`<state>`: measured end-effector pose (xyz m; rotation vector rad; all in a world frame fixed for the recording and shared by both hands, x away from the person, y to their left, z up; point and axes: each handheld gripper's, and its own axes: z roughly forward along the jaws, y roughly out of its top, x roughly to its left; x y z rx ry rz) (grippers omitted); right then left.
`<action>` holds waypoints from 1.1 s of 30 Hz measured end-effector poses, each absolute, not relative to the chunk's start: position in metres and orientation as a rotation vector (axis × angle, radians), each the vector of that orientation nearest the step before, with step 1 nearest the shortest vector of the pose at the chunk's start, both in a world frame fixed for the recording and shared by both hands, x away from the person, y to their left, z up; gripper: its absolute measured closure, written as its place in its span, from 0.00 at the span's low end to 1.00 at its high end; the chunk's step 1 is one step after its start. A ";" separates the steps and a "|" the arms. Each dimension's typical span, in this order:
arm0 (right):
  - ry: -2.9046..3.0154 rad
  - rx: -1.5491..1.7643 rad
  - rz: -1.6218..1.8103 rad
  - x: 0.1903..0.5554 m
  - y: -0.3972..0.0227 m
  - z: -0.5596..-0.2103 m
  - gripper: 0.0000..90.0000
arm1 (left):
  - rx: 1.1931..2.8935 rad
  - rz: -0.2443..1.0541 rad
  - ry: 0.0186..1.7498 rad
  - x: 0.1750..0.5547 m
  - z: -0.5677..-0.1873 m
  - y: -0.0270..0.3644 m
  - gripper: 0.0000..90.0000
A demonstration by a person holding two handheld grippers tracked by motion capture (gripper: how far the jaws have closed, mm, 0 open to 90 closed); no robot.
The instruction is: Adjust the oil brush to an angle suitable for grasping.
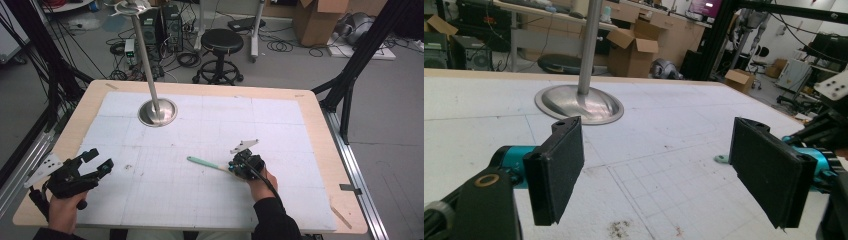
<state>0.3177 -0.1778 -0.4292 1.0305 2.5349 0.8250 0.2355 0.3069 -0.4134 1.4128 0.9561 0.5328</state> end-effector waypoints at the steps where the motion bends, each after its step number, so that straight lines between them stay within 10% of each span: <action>1: 2.535 1.030 0.825 0.318 -0.178 -0.429 0.99 | 1.413 0.533 0.956 0.235 -0.413 0.307 0.25; 11: 2.554 1.029 0.910 0.284 -0.187 -0.427 0.99 | 1.418 0.532 0.958 0.235 -0.414 0.305 0.25; 26: 1.970 0.955 1.294 0.234 -0.265 -0.380 0.20 | 1.410 0.507 0.923 0.237 -0.414 0.302 0.24; 33: 1.923 0.981 1.383 0.210 -0.285 -0.381 0.19 | 1.386 0.525 0.932 0.240 -0.413 0.303 0.20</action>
